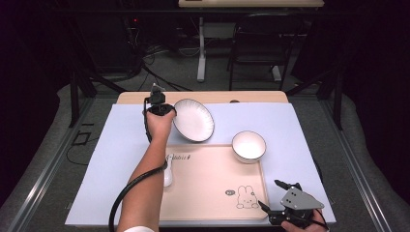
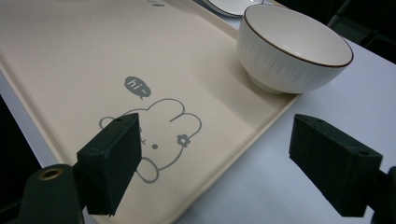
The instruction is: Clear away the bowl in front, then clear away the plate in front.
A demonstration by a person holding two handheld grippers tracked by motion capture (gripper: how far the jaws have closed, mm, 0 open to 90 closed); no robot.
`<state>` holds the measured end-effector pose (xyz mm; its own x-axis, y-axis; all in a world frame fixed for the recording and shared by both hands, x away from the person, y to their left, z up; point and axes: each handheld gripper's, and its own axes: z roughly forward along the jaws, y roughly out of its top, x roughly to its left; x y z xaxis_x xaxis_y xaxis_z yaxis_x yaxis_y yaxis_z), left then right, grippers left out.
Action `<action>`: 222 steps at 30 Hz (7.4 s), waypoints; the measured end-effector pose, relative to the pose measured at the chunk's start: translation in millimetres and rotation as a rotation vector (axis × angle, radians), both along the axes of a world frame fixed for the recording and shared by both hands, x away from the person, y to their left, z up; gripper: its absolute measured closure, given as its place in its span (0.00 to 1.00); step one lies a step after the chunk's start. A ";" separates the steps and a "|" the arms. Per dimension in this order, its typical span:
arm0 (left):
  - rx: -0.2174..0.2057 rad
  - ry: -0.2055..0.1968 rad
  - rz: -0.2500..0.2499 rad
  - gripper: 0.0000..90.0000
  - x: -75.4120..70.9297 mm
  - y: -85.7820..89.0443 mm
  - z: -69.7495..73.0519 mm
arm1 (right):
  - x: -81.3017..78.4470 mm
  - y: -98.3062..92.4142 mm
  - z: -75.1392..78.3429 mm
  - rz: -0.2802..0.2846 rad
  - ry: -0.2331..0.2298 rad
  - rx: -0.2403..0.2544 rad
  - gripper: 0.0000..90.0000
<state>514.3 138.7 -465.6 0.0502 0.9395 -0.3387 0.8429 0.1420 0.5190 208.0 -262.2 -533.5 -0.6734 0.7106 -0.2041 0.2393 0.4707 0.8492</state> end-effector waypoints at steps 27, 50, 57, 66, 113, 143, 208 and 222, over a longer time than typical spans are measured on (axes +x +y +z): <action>0.061 -0.055 -0.092 0.92 -19.5 15.0 46.7 | -0.2 0.2 0.4 -0.004 -0.002 -0.001 0.18; 0.094 -0.065 -0.223 0.92 -48.7 15.6 64.0 | 0.0 -0.1 0.3 -0.007 -0.004 0.000 0.18; 0.090 -0.069 -0.264 0.92 -61.5 16.2 64.6 | -0.3 -0.3 0.6 -0.007 -0.009 -0.002 0.18; 0.081 -0.065 -0.306 0.92 -73.7 15.7 61.8 | -0.6 0.2 0.8 -0.006 -0.013 -0.002 0.18; 0.027 -0.015 -0.565 0.92 -145.1 -23.3 21.8 | -0.4 -0.4 1.3 -0.017 -0.014 -0.001 0.18; 0.003 0.038 -0.610 0.94 -147.5 -43.8 -15.9 | 0.1 -0.1 0.8 -0.016 -0.013 -0.002 0.18; 0.140 -0.045 -0.520 0.52 -148.5 -25.3 -25.2 | 1.9 1.2 0.3 -0.007 -0.009 -0.004 0.18; 0.139 -0.049 -0.435 0.50 -161.5 9.8 -3.5 | 1.9 1.9 0.2 -0.008 -0.007 -0.001 0.18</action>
